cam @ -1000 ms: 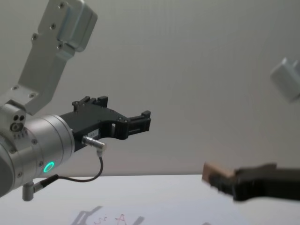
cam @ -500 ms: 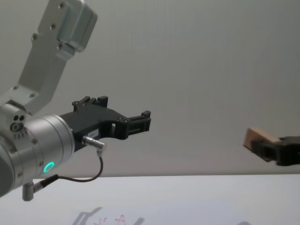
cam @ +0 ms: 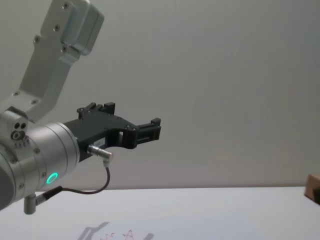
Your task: Use the one hand to pick up the stamp and affix it onto the A4 paper.
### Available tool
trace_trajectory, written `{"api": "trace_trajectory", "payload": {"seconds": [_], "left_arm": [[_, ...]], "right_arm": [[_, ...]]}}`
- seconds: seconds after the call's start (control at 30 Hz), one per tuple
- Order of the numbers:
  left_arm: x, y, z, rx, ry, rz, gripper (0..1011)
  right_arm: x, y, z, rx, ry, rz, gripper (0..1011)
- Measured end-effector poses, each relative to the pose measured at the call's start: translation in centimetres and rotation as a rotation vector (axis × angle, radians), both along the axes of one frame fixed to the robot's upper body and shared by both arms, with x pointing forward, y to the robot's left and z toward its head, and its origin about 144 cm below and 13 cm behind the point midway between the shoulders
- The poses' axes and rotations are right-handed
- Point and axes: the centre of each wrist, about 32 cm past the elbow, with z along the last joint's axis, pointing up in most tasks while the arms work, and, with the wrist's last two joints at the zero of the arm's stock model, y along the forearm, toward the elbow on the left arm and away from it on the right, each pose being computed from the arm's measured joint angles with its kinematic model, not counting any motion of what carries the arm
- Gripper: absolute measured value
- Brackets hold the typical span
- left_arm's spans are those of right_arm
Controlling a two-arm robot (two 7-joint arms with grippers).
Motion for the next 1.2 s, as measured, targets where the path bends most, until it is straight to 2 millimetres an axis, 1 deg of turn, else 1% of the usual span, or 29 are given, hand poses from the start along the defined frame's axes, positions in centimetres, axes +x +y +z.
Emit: {"api": "trace_trajectory", "payload": {"seconds": [0.2,0.53,0.83,1.2], "left_arm": [[0.0,0.0,0.0,0.000,0.000,0.000,1001],[0.0,0.0,0.0,0.000,0.000,0.000,1001],[0.0,0.0,0.0,0.000,0.000,0.000,1001],[0.0,0.0,0.0,0.000,0.000,0.000,1001]], "right_arm": [[-0.7,-0.9,-0.6,-0.025,0.056,-0.013,217],[-1.1,-1.7,-1.3,-0.061,0.104,-0.024,217],[-0.5,-1.8,-1.8,-0.075,0.122,-0.018,217],[0.8,-1.5,-2.3,-0.084,0.139,0.006,217]]}}
